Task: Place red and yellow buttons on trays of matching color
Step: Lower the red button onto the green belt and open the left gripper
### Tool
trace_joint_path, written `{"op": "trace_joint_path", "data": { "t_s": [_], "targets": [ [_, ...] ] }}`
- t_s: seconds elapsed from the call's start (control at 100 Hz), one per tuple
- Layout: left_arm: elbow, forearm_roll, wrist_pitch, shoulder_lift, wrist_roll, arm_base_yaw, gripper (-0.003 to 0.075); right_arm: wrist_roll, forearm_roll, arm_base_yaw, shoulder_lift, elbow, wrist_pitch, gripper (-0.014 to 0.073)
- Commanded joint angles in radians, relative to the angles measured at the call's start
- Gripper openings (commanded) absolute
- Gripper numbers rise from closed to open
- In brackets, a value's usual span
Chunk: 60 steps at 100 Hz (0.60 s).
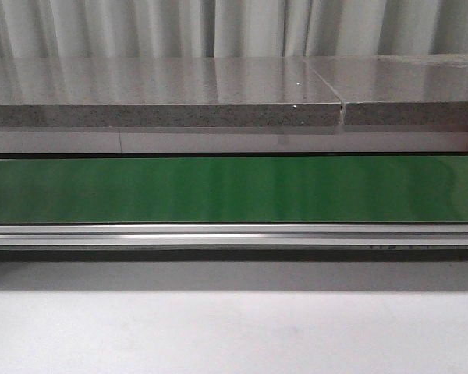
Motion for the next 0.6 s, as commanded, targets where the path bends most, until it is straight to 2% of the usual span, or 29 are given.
{"op": "trace_joint_path", "data": {
  "t_s": [0.0, 0.13, 0.4, 0.59],
  "targets": [
    [-0.039, -0.009, -0.053, -0.04, 0.01, -0.005, 0.05, -0.007, 0.012, 0.002, -0.004, -0.027, -0.06, -0.0067],
    [-0.063, -0.009, -0.059, -0.04, 0.022, -0.005, 0.0541, -0.007, 0.012, 0.002, -0.004, -0.027, -0.06, -0.0067],
    [-0.12, -0.009, -0.061, -0.04, 0.022, 0.0, 0.0548, -0.007, 0.012, 0.002, -0.004, -0.027, -0.06, -0.0067],
    [-0.125, -0.009, -0.049, -0.04, -0.043, 0.083, 0.0548, -0.007, 0.012, 0.002, -0.004, -0.027, -0.06, -0.0067]
  ]
}}
